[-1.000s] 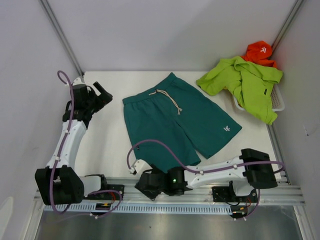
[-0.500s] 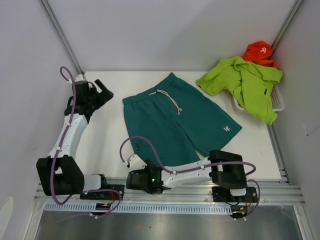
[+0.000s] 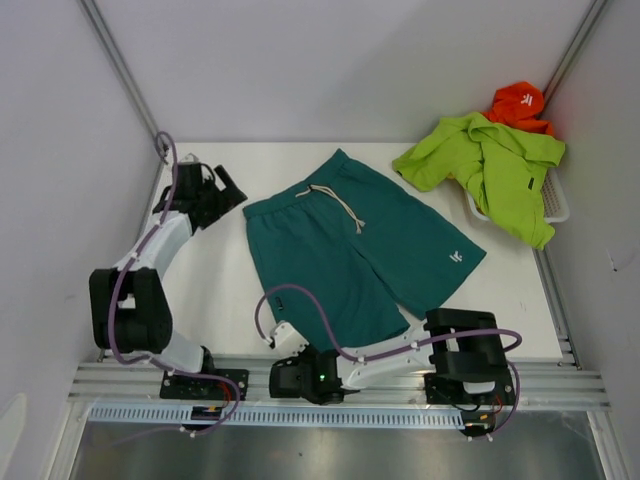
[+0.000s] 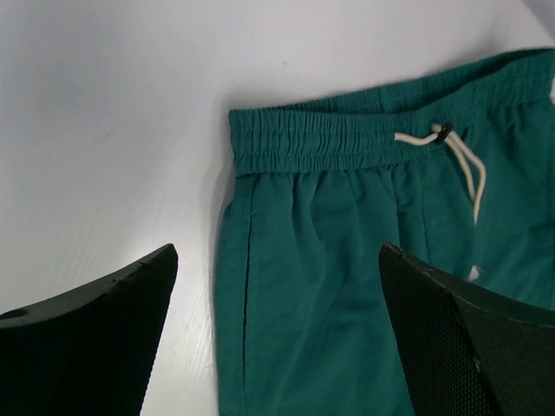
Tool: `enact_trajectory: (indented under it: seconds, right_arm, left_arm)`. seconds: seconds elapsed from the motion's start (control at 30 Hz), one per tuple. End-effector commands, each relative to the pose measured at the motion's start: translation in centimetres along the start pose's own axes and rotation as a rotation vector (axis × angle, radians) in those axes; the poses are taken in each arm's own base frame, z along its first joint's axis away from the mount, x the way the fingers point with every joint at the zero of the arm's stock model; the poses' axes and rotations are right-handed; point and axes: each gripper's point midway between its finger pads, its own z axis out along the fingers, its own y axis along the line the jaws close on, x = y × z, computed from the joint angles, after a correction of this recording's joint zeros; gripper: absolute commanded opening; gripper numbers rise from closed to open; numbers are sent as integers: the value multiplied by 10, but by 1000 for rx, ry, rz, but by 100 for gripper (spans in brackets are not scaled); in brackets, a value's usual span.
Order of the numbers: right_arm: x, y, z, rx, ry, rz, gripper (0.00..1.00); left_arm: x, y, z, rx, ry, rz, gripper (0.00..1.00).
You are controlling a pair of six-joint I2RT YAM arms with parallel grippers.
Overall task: Fold and stack the shorts
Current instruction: Fold the shorts
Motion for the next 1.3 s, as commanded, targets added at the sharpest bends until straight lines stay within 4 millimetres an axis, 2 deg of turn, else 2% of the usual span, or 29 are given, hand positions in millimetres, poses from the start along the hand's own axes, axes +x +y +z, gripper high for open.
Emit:
enact_trajectory:
  seconds: [0.0, 0.03, 0.13, 0.17, 0.23, 0.4, 0.6, 0.8, 0.93, 1.07, 1.13, 1.2, 1.27]
  right_arm:
    - [1, 11, -17, -40, -37, 73, 0]
    - [7, 10, -19, -33, -32, 68, 0]
    - [16, 10, -26, -34, -32, 87, 0]
    - [19, 10, -26, -37, -29, 93, 0]
    - [22, 10, -29, -54, -34, 107, 0]
    - [25, 17, -36, -75, -41, 104, 0]
    - [28, 18, -37, -73, -40, 107, 0]
    - [23, 19, -40, -84, -52, 106, 0]
    - [21, 19, -42, -89, -56, 108, 0]
    - [17, 21, -47, -101, -68, 117, 0]
    - [16, 21, -49, -105, -71, 118, 0]
    - [15, 22, -49, -106, -72, 116, 0]
    - [14, 23, -50, -112, -75, 114, 0]
  left_arm:
    - [10, -20, 13, 55, 37, 33, 99]
    - [11, -24, 17, 78, 39, 35, 99]
    - [35, -19, 32, 99, 118, 24, 99]
    - [34, -22, 35, 121, 106, 17, 99]
    - [48, -12, 42, 106, 126, 5, 99]
    - [52, -3, 65, 73, 142, -6, 93]
    - [63, 8, 76, 61, 158, -28, 90]
    - [73, 21, 89, 34, 179, -48, 85]
    - [74, 20, 96, 42, 182, -64, 71]
    - [76, 24, 101, 26, 182, -76, 64]
    - [78, 24, 101, 23, 185, -85, 54]
    - [71, 22, 101, 34, 151, -86, 45]
    - [69, 23, 100, 31, 140, -85, 42]
